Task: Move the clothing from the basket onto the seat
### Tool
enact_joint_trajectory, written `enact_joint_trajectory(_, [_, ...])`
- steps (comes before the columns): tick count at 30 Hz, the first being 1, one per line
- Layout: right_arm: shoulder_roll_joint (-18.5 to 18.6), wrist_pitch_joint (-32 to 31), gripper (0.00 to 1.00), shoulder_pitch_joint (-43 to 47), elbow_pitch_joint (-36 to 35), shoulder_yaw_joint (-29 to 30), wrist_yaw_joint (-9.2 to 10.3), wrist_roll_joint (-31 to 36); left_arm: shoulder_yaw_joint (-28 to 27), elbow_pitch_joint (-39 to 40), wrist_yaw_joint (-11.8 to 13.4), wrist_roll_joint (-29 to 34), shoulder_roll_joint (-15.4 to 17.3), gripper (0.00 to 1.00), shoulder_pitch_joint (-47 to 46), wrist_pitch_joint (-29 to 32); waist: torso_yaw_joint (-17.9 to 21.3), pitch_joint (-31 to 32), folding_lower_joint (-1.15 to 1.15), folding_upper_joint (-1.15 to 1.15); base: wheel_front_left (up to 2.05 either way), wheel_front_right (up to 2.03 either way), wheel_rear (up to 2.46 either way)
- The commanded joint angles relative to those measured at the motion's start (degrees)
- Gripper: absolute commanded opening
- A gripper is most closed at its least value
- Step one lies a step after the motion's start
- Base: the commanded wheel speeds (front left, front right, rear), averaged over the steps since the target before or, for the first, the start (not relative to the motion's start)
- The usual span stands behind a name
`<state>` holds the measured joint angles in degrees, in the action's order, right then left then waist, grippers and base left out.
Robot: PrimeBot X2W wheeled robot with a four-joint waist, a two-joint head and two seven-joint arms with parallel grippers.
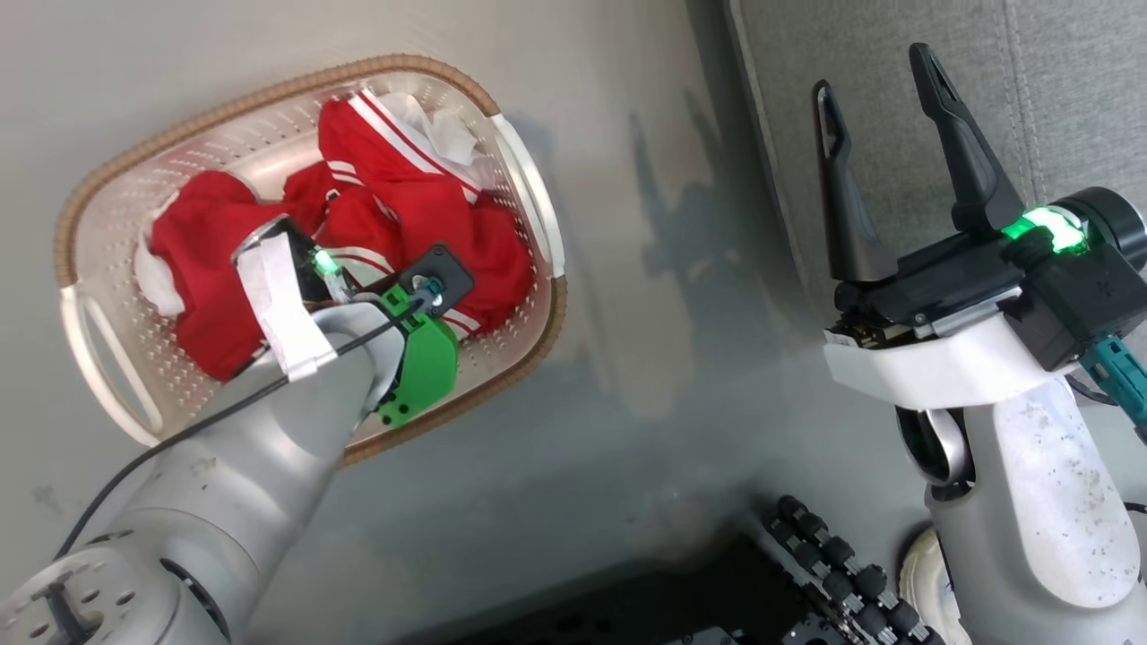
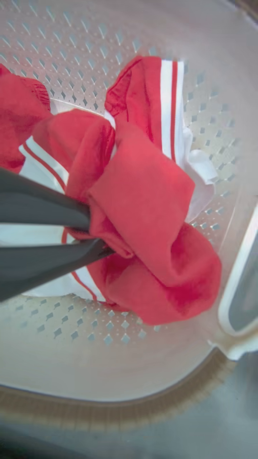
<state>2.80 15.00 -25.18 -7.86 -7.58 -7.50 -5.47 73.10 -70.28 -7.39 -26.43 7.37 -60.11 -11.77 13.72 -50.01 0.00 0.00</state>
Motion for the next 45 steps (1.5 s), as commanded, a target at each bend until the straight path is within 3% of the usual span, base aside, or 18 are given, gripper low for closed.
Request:
enact_joint_trajectory(1, [0.2, 0.3, 1.0, 1.0, 0.4, 0.3, 0.02, 0.5, 0.1, 0.5, -0.1, -0.8, -0.6, 0.0, 1.1, -0.8, -1.8, 3.7, 0.0, 0.0, 0.0, 0.0, 0.0])
enact_joint_trajectory(11, [0.2, 0.3, 1.0, 4.0, 2.1, 1.4, 0.02, 2.7, -1.5, 6.1, -0.1, -4.1, -1.5, 0.0, 3.8, -3.5, -6.2, 13.3, 0.0, 0.0, 0.0, 0.0, 0.0])
enact_joint_trajectory(26, [0.2, 0.3, 1.0, 10.6, 4.8, 2.9, 0.02, 4.0, -18.4, 27.1, 1.9, -0.7, 2.5, 0.0, 14.9, -3.5, -12.0, 26.2, 0.0, 0.0, 0.0, 0.0, 0.0])
enact_joint_trajectory(37, [0.2, 0.3, 1.0, 14.3, 5.8, 3.1, 0.02, 3.0, -30.5, 40.2, 1.5, 4.1, 2.5, 0.0, 21.7, -3.5, -13.4, 33.4, 0.0, 0.0, 0.0, 0.0, 0.0])
enact_joint_trajectory(45, [0.2, 0.3, 1.0, 16.7, 6.0, 2.7, 0.02, 2.4, -36.6, 48.2, 1.0, 6.7, 0.7, 0.0, 23.9, -3.5, -14.0, 37.2, 0.0, 0.0, 0.0, 0.0, 0.0])
